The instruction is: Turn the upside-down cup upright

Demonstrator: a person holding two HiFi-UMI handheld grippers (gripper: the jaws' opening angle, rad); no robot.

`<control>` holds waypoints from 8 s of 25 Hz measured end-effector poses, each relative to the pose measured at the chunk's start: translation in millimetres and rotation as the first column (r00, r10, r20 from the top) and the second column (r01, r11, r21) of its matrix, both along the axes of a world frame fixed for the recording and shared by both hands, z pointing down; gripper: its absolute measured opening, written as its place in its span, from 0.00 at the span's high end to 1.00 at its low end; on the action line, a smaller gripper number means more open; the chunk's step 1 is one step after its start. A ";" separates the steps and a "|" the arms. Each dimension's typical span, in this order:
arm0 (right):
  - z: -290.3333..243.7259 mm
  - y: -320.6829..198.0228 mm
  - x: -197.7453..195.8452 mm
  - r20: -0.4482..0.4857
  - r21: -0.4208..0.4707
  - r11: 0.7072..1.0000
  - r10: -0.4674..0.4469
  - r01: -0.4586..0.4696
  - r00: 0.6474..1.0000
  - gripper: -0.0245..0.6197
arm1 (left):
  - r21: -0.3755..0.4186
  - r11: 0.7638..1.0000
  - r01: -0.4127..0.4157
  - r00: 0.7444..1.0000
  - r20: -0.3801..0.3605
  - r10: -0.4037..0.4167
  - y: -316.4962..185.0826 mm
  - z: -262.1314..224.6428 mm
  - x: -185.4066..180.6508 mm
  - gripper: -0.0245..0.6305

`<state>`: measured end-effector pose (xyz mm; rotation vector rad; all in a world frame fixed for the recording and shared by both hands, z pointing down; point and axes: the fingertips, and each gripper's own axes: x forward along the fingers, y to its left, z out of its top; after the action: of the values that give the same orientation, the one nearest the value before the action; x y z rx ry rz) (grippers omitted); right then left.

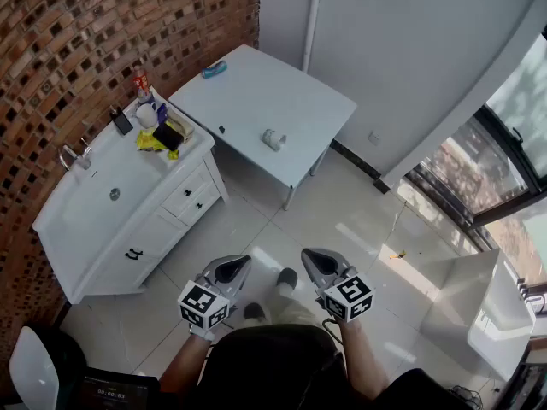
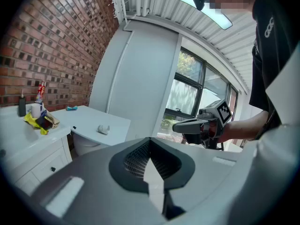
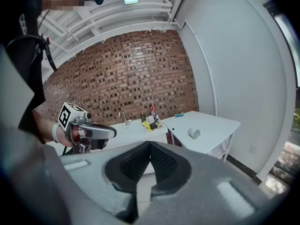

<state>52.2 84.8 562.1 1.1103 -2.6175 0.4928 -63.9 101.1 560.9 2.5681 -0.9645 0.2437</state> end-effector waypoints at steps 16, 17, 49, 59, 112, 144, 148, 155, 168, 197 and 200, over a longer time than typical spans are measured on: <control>-1.7 -93.4 73.6 0.072 0.008 0.999 -0.046 0.045 0.996 0.97 | -0.021 0.999 0.048 0.996 0.083 -0.046 -88.3 5.6 77.9 0.94; -3.5 -95.5 74.9 0.073 0.010 0.999 -0.048 0.048 0.996 0.97 | -0.025 0.999 0.046 0.995 0.085 -0.044 -89.8 4.7 81.2 0.94; 6.3 -187.0 98.7 0.111 -0.068 0.996 0.057 -0.050 0.992 0.97 | -0.044 0.998 -0.040 0.998 0.043 0.042 -216.5 13.3 109.9 0.94; 8.7 -286.3 65.0 0.080 -0.070 0.995 0.069 -0.064 0.994 0.97 | -0.077 0.994 -0.074 0.996 0.039 0.077 -313.4 29.5 86.5 0.93; 39.0 -354.4 129.2 0.013 -0.204 0.950 0.245 -0.238 0.969 0.97 | -0.353 0.935 -0.031 0.876 0.442 0.196 -459.7 243.2 76.0 0.24; 49.2 -342.9 126.2 0.003 -0.237 0.937 0.266 -0.257 0.964 0.97 | -0.475 0.880 -0.016 0.970 0.206 0.128 -462.8 240.1 88.5 0.33; 49.5 -342.5 125.7 -0.003 -0.239 0.938 0.259 -0.252 0.966 0.97 | -0.540 0.842 -0.009 0.997 0.061 0.050 -464.8 236.0 93.2 0.33; 50.5 -341.1 124.9 -0.009 -0.243 0.938 0.253 -0.248 0.967 0.97 | -0.653 0.757 -0.003 0.987 -0.123 -0.102 -463.7 241.2 93.9 0.34; 52.0 -338.6 119.7 -0.007 -0.248 0.940 0.240 -0.235 0.971 0.97 | -0.836 0.524 -0.162 0.649 -0.491 -0.581 -471.0 245.4 71.6 0.33; 50.0 -334.3 81.0 0.002 -0.238 0.949 0.214 -0.207 0.977 0.97 | -0.774 0.600 -0.200 0.712 -0.536 -0.454 -434.9 217.1 45.2 0.36; 51.2 -332.2 66.8 0.004 -0.240 0.953 0.192 -0.185 0.981 0.97 | -0.729 0.636 -0.255 0.711 -0.587 -0.388 -414.9 188.2 44.3 0.48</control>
<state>119.0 -247.4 613.3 1.2839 -2.4047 0.8436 -19.5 -313.8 749.1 1.5463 -0.4708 -0.3060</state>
